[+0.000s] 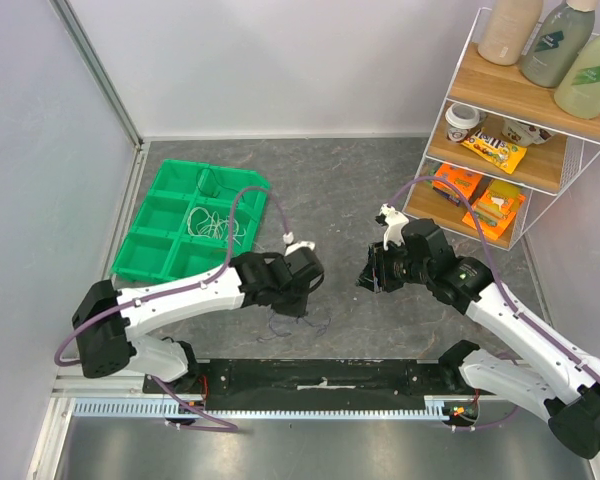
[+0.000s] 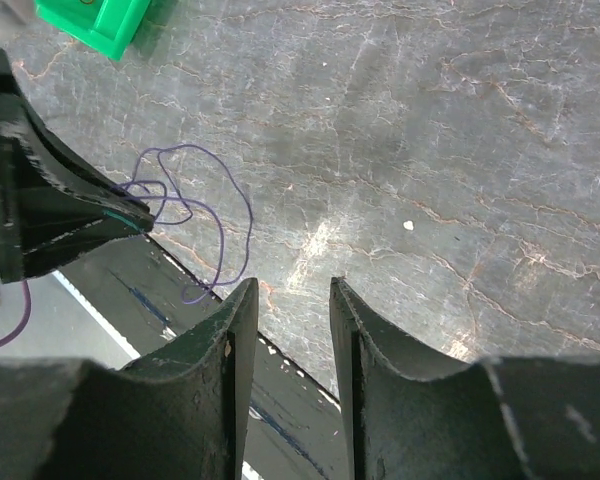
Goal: Untangle the cables
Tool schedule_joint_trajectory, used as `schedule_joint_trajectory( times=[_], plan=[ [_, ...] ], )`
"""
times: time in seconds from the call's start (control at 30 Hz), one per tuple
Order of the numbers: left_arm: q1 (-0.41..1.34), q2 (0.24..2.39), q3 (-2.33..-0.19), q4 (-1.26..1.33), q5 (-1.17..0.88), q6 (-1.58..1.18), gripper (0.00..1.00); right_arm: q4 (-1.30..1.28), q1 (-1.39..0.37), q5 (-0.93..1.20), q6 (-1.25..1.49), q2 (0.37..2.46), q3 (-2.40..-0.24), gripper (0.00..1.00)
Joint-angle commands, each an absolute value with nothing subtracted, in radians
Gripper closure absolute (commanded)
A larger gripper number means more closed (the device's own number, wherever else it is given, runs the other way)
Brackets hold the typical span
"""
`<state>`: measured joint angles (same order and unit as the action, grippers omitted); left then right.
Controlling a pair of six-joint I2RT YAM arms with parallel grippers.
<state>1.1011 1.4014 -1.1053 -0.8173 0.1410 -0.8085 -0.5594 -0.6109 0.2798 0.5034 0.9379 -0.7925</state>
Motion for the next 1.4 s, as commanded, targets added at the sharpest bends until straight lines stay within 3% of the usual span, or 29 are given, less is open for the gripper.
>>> schedule_joint_trajectory(
  times=[0.0,0.03,0.13,0.2,0.53,0.8,0.83,0.93,1.0,1.03,1.2,1.37],
  plan=[
    [1.100,1.318,-0.970,-0.804,0.103,-0.948,0.65,-0.548,-0.607,0.290,0.489,0.937,-0.808,0.58],
    [1.098,1.310,-0.957,-0.804,0.110,-0.950,0.50,-0.546,-0.607,0.291,0.489,0.939,-0.808,0.58],
    [1.100,1.298,-0.960,-0.804,0.136,-0.933,0.22,-0.548,-0.606,0.291,0.486,0.942,-0.808,0.58],
    [1.100,1.304,-0.969,-0.799,0.146,-0.902,0.11,-0.546,-0.606,0.295,0.488,0.942,-0.808,0.58],
    [1.092,1.471,-1.002,-0.758,0.005,-0.589,0.04,-0.548,-0.603,0.293,0.492,0.934,-0.802,0.58],
    [1.094,1.563,-0.980,-0.687,-0.026,-0.578,0.03,-0.542,-0.601,0.293,0.495,0.945,-0.798,0.58],
    [1.094,1.584,-0.995,-0.681,-0.020,-0.569,0.04,-0.538,-0.601,0.298,0.497,0.953,-0.796,0.58],
    [1.094,1.595,-1.034,-0.686,0.027,-0.548,0.31,-0.538,-0.601,0.301,0.497,0.960,-0.801,0.59],
    [1.094,1.577,-1.055,-0.709,0.081,-0.546,0.65,-0.538,-0.601,0.302,0.497,0.959,-0.802,0.59],
    [1.088,1.562,-1.063,-0.721,0.118,-0.545,0.98,-0.540,-0.601,0.302,0.499,0.960,-0.802,0.59],
    [1.048,1.416,-1.126,-0.785,0.245,-0.502,0.98,-0.548,-0.600,0.279,0.486,0.962,-0.811,0.59],
    [0.856,1.212,-1.248,-0.839,0.392,-0.515,0.98,-0.552,-0.594,0.270,0.477,0.977,-0.827,0.59]
  ],
)
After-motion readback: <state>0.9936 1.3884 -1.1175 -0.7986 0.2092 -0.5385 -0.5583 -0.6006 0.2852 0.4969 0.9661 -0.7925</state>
